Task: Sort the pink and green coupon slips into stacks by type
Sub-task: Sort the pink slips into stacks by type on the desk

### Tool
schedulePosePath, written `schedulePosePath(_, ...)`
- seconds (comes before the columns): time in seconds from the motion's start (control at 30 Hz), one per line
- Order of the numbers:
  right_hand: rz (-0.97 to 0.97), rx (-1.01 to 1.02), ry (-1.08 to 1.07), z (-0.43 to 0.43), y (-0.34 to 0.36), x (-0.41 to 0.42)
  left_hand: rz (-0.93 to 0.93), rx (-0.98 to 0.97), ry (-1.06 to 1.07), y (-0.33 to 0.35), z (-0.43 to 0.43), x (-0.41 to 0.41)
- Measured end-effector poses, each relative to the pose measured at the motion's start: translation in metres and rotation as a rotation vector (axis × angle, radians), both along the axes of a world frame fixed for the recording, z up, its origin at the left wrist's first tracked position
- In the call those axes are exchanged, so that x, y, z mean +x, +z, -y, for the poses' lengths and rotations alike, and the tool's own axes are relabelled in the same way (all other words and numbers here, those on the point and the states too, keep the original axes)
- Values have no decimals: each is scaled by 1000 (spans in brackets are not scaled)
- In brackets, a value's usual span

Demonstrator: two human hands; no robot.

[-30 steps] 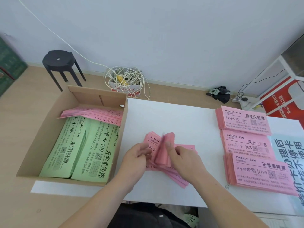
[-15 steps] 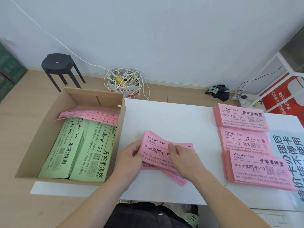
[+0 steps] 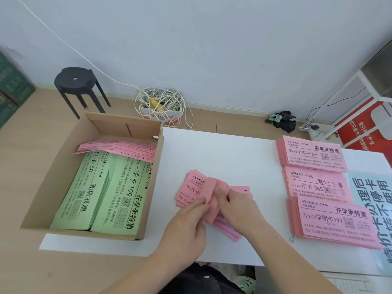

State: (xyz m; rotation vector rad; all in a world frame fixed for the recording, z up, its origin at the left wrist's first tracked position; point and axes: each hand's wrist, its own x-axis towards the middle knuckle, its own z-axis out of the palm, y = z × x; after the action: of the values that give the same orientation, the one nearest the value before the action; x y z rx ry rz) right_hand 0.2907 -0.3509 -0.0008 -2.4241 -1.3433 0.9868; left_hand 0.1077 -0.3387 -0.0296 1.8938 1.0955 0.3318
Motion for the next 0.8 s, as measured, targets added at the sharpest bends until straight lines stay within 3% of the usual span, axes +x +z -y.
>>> schedulePosePath(0.1,9,-2,-2,0,-1,1,66,-78,73,1,-2,0)
schedulePosePath(0.27,30,-20,15,0,4,1,88,-251,384,-8,-26,-7)
schedulePosePath(0.5,3,-46,7,0,7,-2,40,-178,373,-5,-27,-11)
schedulePosePath(0.67,-24,-38,-7,1,14,-6,195,-397,277,9,-31,-1)
schedulePosePath(0.8,-64,-38,-34,2,15,-7,236,-414,279,18,-42,-2)
